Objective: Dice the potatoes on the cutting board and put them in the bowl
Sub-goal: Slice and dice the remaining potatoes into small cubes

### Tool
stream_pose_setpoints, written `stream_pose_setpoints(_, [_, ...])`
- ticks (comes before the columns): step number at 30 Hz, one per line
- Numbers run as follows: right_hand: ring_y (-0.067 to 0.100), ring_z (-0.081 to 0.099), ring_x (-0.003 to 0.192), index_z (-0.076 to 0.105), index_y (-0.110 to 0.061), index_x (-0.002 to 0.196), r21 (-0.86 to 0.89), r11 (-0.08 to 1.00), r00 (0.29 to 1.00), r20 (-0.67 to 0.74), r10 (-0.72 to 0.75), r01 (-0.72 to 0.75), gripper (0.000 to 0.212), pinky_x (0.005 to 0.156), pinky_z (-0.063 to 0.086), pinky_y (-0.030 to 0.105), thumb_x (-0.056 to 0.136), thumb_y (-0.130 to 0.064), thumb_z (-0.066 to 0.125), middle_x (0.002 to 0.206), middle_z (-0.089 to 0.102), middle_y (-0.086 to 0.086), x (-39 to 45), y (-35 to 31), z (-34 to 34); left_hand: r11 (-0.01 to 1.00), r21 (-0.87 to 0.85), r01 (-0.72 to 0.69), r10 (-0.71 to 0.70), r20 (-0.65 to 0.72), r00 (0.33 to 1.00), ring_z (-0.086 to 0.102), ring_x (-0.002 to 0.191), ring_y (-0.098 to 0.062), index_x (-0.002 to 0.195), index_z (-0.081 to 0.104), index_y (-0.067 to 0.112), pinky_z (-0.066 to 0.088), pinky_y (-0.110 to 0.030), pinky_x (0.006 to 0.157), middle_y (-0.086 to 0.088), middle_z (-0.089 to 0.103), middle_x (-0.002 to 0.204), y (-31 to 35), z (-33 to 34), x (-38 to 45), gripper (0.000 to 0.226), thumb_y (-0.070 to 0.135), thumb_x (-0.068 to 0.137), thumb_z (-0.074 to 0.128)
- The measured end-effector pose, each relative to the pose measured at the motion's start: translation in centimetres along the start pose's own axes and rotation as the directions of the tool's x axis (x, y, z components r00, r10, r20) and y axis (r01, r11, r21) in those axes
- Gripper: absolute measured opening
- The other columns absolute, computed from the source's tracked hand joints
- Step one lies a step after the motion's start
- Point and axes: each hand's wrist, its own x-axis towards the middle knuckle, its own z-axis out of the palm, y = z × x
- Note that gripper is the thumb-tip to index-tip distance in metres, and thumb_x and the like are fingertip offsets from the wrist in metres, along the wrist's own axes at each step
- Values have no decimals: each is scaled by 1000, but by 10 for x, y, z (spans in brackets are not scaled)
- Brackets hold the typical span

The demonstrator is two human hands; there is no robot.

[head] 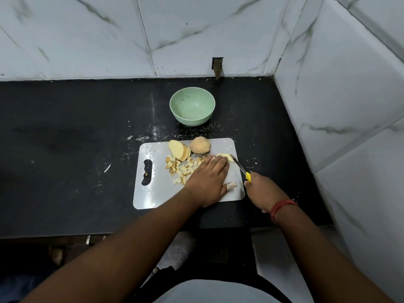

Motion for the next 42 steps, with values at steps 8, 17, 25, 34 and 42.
stream_pose_setpoints(8, [31, 63, 87, 52, -11, 114, 14, 1000, 1000, 17, 22, -22, 24, 74, 56, 40, 99, -25, 38, 107, 62, 15, 10, -10, -5, 999, -49, 3, -6, -49, 999, 39, 141, -31, 151, 45, 2, 14, -47, 127, -14, 49, 146, -5, -1, 11, 82, 61, 103, 15])
stream_pose_setpoints(17, [25, 61, 75, 47, -14, 116, 119, 993, 999, -48, 26, -20, 24, 60, 59, 40, 101, -31, 36, 100, 58, 9, -1, -5, 1, 997, -57, 54, -58, -71, 996, 45, 133, -28, 147, 49, 2, 11, -44, 127, -10, 51, 138, -7, 0, 7, 77, 60, 104, 22])
stream_pose_setpoints(25, [27, 61, 80, 47, -14, 101, 66, 998, 999, -49, -12, 16, 18, 71, 56, 41, 101, -30, 39, 90, 57, 8, -13, 4, 17, 991, -69, 118, -129, -184, 974, 48, 130, -29, 140, 56, 0, 26, -46, 125, -13, 54, 137, -1, 13, -16, 68, 54, 106, 33])
stream_pose_setpoints(34, [30, 58, 84, 45, -5, 116, -55, 996, 998, 20, 67, -65, 21, 71, 42, 32, 97, -10, 38, 105, 62, 17, 4, 0, 26, 982, -91, 167, -182, -187, 965, 46, 135, -30, 144, 56, 3, 26, -49, 124, -10, 55, 142, -2, 17, -19, 63, 50, 106, 36])
stream_pose_setpoints(42, [31, 57, 79, 40, -11, 96, -31, 1000, 998, -66, -4, 2, 8, 68, 40, 32, 100, -18, 40, 101, 63, 17, -10, 8, 28, 981, -99, 164, -180, -178, 967, 43, 137, -28, 146, 54, 5, 24, -49, 125, -8, 54, 144, -3, 18, -18, 66, 53, 107, 29])
